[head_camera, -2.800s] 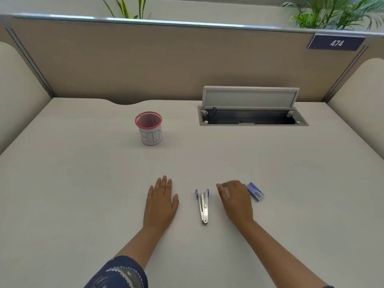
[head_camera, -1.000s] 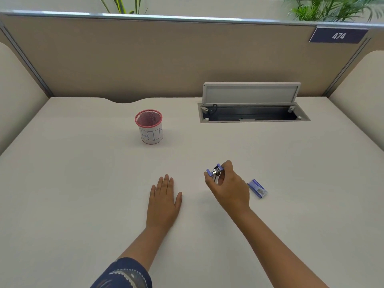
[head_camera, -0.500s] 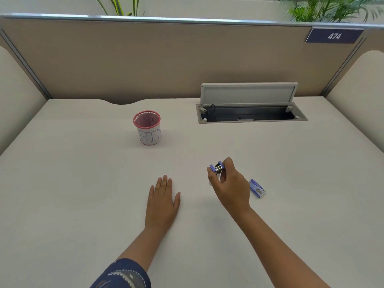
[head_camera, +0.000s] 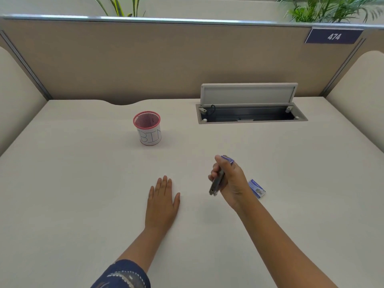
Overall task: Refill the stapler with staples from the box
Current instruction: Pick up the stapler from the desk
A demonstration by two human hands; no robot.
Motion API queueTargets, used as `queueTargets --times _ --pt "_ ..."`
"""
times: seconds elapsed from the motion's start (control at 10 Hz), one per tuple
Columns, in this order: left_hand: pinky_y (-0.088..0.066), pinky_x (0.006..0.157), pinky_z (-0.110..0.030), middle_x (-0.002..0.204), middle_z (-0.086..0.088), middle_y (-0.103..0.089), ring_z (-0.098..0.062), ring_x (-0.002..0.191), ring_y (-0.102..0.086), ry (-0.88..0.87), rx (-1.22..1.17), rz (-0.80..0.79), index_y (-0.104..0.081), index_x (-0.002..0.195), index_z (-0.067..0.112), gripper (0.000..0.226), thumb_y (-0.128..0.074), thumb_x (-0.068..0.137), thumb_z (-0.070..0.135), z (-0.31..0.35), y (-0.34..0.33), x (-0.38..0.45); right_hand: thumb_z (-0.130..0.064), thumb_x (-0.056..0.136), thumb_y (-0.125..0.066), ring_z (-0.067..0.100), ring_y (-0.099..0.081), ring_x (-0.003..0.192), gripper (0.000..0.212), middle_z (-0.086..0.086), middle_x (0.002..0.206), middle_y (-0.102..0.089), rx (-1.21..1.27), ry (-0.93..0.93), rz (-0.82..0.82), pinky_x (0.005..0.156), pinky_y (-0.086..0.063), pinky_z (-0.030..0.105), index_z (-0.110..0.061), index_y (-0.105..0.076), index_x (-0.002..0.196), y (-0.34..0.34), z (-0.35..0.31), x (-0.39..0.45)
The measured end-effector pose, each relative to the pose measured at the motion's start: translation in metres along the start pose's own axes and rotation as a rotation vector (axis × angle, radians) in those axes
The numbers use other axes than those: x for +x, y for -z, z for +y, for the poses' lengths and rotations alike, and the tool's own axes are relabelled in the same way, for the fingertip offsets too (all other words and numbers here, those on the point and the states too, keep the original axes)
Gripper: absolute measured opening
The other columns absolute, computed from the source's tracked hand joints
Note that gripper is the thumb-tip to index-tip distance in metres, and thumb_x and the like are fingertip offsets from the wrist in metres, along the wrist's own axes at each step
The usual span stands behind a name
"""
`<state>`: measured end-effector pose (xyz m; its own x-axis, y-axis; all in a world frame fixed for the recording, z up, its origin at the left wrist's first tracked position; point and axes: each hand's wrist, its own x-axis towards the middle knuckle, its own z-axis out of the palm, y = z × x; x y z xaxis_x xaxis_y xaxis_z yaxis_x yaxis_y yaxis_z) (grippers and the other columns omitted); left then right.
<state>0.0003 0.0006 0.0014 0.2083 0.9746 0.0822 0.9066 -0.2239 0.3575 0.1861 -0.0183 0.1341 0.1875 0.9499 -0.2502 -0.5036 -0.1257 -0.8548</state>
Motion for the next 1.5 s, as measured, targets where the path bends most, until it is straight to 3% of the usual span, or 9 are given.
queueTargets --times 0.1,0.2,0.3,0.4,0.5,0.7,0.9,1.0,1.5 --pt "-0.004 0.117 -0.035 0.156 -0.006 -0.018 -0.018 0.144 -0.010 0.002 -0.001 -0.003 -0.020 0.145 0.010 0.057 -0.032 0.097 0.037 -0.001 -0.001 0.000 -0.046 0.066 -0.070 0.009 -0.042 0.042 0.034 -0.005 0.049 -0.048 -0.057 -0.045 -0.012 0.049 -0.043 0.023 -0.016 -0.060 0.078 -0.002 -0.002 -0.002" --pt "-0.003 0.117 -0.035 0.155 -0.006 -0.018 -0.018 0.144 -0.010 0.003 -0.007 -0.003 -0.021 0.145 0.010 0.057 -0.033 0.096 0.037 -0.001 -0.001 0.000 -0.056 0.066 -0.061 0.009 -0.048 0.044 0.048 -0.004 0.050 -0.056 -0.165 -0.031 -0.038 0.050 -0.046 0.021 -0.014 -0.064 0.091 -0.006 -0.004 -0.005" --pt "-0.004 0.117 -0.036 0.155 -0.007 -0.020 -0.019 0.144 -0.012 0.001 -0.004 0.000 -0.022 0.144 0.009 0.056 -0.034 0.096 0.036 -0.001 -0.001 0.000 -0.055 0.069 -0.060 0.010 -0.048 0.042 0.043 -0.004 0.048 -0.055 -0.173 -0.020 -0.078 0.046 -0.045 0.021 -0.014 -0.061 0.083 -0.011 -0.008 -0.008" --pt "-0.006 0.116 -0.036 0.154 -0.008 -0.023 -0.021 0.143 -0.015 -0.003 0.003 0.009 -0.025 0.144 0.008 0.056 -0.036 0.096 0.035 0.000 -0.001 0.000 -0.049 0.071 -0.063 0.009 -0.034 0.035 0.035 -0.005 0.042 -0.039 -0.146 -0.032 -0.102 0.038 -0.035 0.020 -0.017 -0.049 0.065 -0.016 -0.011 -0.008" --pt "-0.007 0.116 -0.037 0.153 -0.009 -0.025 -0.022 0.143 -0.017 -0.007 0.010 0.016 -0.026 0.143 0.007 0.055 -0.038 0.096 0.034 0.000 0.000 -0.001 -0.050 0.070 -0.064 0.008 -0.027 0.033 0.039 -0.005 0.042 -0.032 -0.154 -0.050 -0.097 0.036 -0.028 0.018 -0.019 -0.042 0.061 -0.016 -0.013 -0.009" --pt "-0.004 0.116 -0.034 0.155 -0.007 -0.021 -0.019 0.144 -0.013 -0.007 0.021 0.014 -0.022 0.144 0.009 0.056 -0.033 0.096 0.036 0.000 0.000 -0.001 -0.062 0.055 -0.067 0.007 -0.028 0.032 0.052 -0.007 0.040 -0.036 -0.279 -0.072 -0.010 0.034 -0.029 0.017 -0.018 -0.042 0.068 -0.019 -0.015 -0.008" --pt "-0.005 0.116 -0.035 0.154 -0.008 -0.023 -0.021 0.143 -0.015 -0.009 0.000 0.017 -0.025 0.143 0.008 0.055 -0.036 0.096 0.034 0.001 0.002 -0.001 -0.064 0.064 -0.061 0.006 -0.027 0.031 0.051 -0.008 0.038 -0.035 -0.212 -0.163 0.000 0.033 -0.027 0.017 -0.017 -0.043 0.069 -0.017 -0.015 -0.008" --pt "-0.007 0.116 -0.036 0.153 -0.009 -0.024 -0.022 0.143 -0.016 -0.010 0.005 0.020 -0.026 0.143 0.007 0.055 -0.037 0.096 0.033 0.001 0.002 -0.001 -0.065 0.060 -0.063 0.006 -0.026 0.031 0.053 -0.007 0.038 -0.034 -0.230 -0.157 -0.012 0.033 -0.026 0.017 -0.019 -0.036 0.060 -0.017 -0.014 -0.009" --pt "-0.005 0.116 -0.035 0.154 -0.007 -0.022 -0.020 0.143 -0.014 -0.010 0.010 0.016 -0.024 0.144 0.008 0.055 -0.035 0.096 0.035 0.001 0.001 -0.001 -0.059 0.071 -0.064 0.008 -0.025 0.032 0.050 -0.005 0.038 -0.036 -0.195 -0.136 0.145 0.033 -0.024 0.018 -0.020 -0.036 0.058 -0.013 -0.013 -0.004"
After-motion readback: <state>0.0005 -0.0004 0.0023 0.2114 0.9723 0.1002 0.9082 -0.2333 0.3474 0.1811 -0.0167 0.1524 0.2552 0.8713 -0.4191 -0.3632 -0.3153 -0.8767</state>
